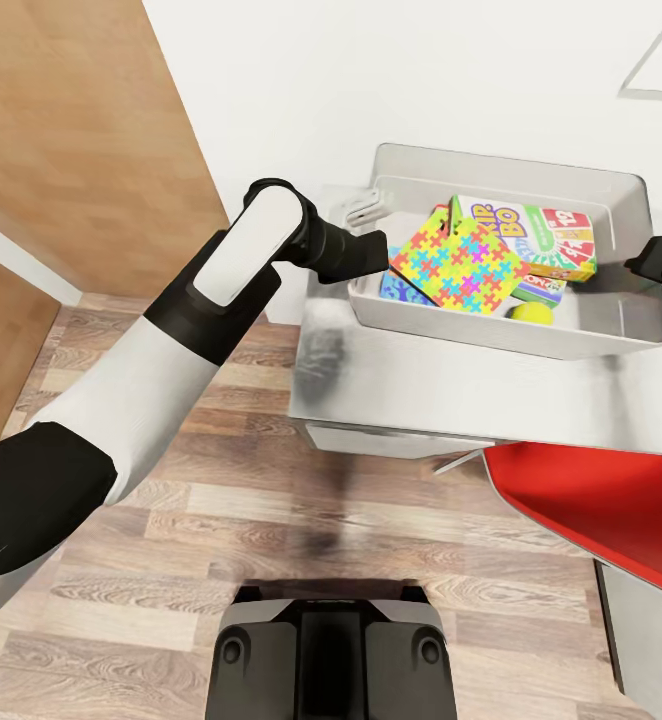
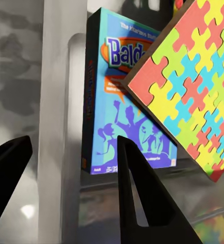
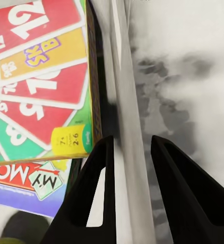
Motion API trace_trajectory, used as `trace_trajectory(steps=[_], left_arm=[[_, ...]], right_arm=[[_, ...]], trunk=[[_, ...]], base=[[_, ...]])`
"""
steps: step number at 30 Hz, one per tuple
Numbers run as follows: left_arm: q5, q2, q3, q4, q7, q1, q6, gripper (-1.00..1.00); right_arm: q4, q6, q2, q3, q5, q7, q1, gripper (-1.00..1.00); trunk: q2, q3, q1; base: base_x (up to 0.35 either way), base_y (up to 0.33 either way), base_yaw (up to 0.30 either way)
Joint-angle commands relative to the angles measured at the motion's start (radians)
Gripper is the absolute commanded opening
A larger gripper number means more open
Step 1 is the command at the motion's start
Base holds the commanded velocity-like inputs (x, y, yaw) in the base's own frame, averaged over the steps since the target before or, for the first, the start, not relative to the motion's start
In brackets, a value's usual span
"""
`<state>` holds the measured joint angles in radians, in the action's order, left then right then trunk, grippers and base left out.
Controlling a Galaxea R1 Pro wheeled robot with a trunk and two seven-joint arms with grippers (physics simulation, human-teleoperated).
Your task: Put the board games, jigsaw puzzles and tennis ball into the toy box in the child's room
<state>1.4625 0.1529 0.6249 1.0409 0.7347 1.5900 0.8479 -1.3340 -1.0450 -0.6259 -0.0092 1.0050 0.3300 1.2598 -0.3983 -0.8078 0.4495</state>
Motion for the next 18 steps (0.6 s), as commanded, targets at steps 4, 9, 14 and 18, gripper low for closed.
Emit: trace_trajectory(steps=[4,9,14,18], left_arm=[[0.021,0.000,0.002,0.003,0.009,-0.006,-0.008,1.00],[0.018,0.000,0.001,0.008,0.008,-0.013,-0.009,1.00],[0.017,-0.001,-0.001,0.009,0.009,-0.016,-0.009,1.00],[0.016,-0.001,-0.002,0.009,0.009,-0.016,-0.008,1.00]], right_arm=[[-0.002,-0.002,0.000,0.000,0.057,0.007,0.001,1.00],[-0.014,-0.002,0.000,0.000,0.058,0.007,0.001,1.00],[-0.021,-0.002,0.000,0.000,0.058,0.007,0.001,1.00],[-0.023,-0.002,0.000,0.000,0.058,0.007,0.001,1.00]], trunk=[[-0.002,-0.001,0.001],[-0.002,-0.001,0.001],[-0.002,-0.001,0.001],[-0.002,-0.001,0.001]], base=[[0.000,0.002,0.000],[0.000,0.000,0.000],[0.000,0.000,0.000],[0.000,0.000,0.000]])
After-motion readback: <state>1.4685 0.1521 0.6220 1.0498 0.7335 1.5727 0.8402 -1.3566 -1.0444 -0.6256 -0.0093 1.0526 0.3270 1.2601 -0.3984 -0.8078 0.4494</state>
